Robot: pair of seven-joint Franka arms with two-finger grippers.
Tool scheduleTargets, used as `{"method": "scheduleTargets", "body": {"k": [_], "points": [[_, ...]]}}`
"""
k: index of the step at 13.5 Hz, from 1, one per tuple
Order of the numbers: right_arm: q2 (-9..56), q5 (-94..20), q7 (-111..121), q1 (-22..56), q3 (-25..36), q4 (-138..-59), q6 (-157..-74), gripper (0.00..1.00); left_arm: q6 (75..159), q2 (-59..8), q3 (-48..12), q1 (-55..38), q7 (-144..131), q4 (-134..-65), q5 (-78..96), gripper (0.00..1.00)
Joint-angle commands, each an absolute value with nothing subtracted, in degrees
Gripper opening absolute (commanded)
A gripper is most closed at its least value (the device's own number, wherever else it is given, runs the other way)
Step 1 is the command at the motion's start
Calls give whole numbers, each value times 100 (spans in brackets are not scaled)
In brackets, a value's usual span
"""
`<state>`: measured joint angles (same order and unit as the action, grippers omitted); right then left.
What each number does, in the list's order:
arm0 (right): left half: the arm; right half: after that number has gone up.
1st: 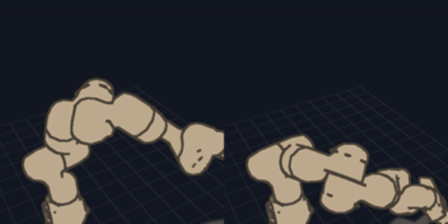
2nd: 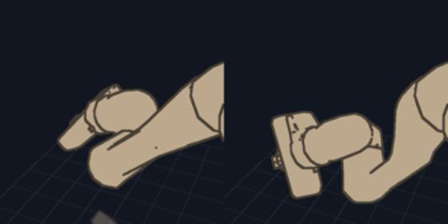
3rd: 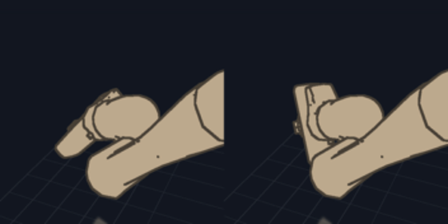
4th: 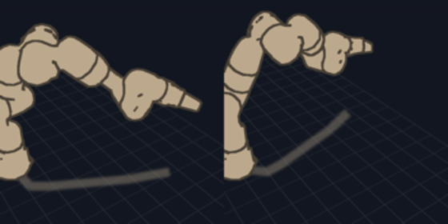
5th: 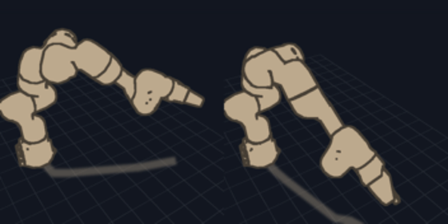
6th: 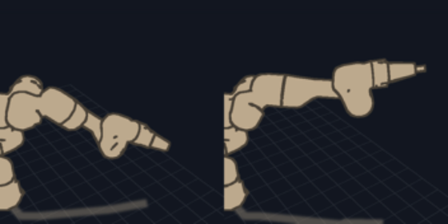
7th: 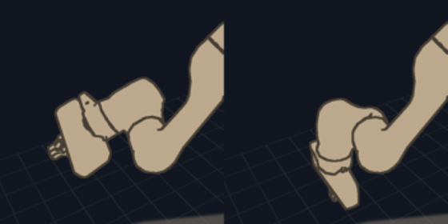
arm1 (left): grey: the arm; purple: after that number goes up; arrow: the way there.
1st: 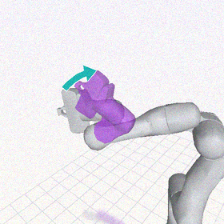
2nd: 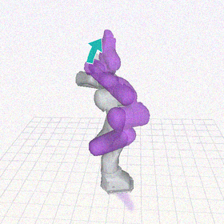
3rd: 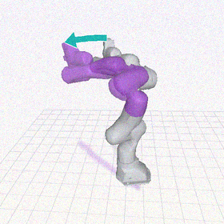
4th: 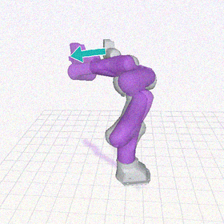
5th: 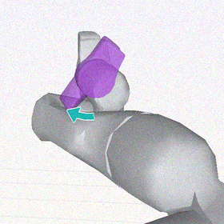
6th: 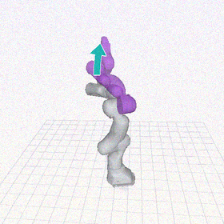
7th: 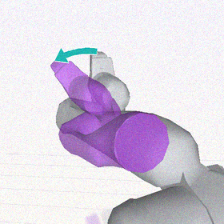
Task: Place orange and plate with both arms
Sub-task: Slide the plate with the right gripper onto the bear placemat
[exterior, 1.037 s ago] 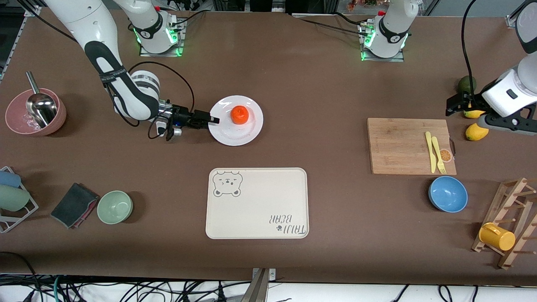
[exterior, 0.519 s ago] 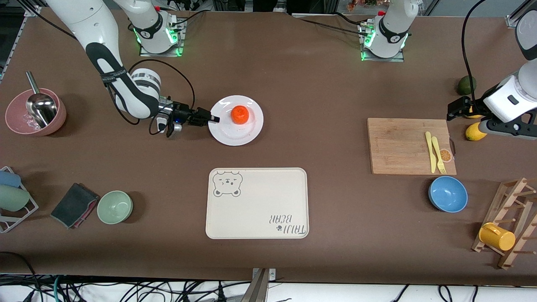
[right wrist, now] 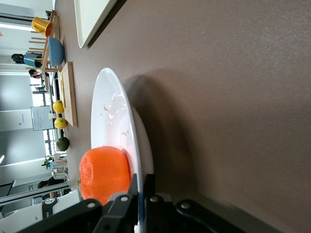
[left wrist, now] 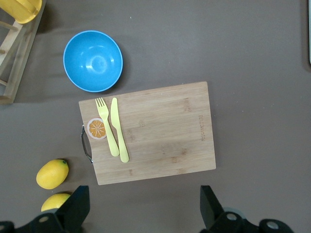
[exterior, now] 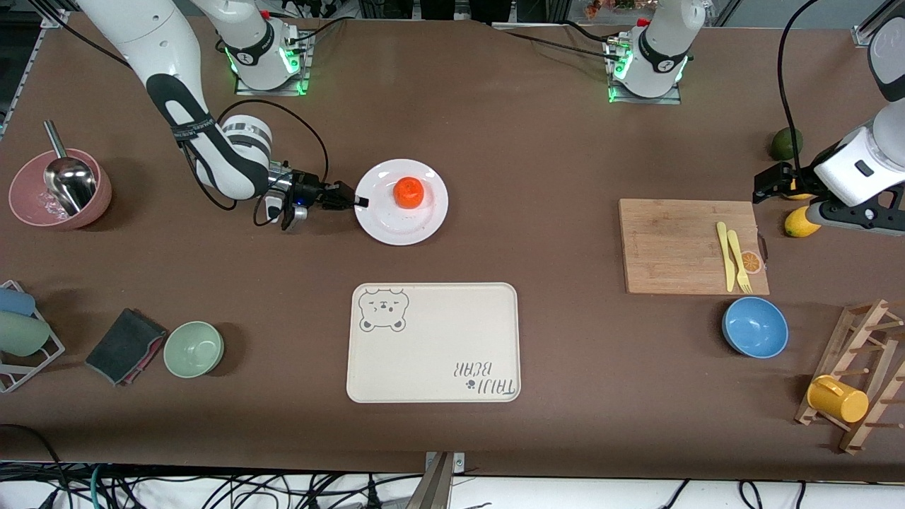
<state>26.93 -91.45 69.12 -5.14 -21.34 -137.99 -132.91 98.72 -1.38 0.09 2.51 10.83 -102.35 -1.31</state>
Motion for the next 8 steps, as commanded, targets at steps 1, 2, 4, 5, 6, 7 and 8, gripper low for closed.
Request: {"method": "scheduleTargets", "body": {"k": [1, 2, 4, 5, 6, 7, 8], "points": [[2751, -9308, 7102, -554, -2162, -13808, -13298, 0, 9861, -123, -26, 299, 1231, -10213, -167, 100], [2751, -9308, 7102, -554, -2153, -13799, -13289, 0, 9861, -132, -35, 299, 1230, -10187, -167, 100], [2699, -9308, 7075, -571, -2136, -13755, -13272, 0, 9896, -175, -26, 316, 1239, -10195, -167, 100], [2663, -9308, 7049, -580, -2118, -13668, -13263, 0, 9896, -184, -26, 316, 1239, -10195, -167, 100], [2620, -9308, 6962, -597, -2092, -13545, -13254, 0, 9896, -185, -26, 316, 1239, -10169, -167, 100], [2567, -9308, 6735, -606, -2092, -13344, -13254, 0, 9888, -176, -26, 308, 1231, -10152, -167, 100], [2558, -9299, 6489, -606, -2083, -13089, -13254, 0, 9888, -158, -35, 308, 1230, -10143, -167, 100]]}}
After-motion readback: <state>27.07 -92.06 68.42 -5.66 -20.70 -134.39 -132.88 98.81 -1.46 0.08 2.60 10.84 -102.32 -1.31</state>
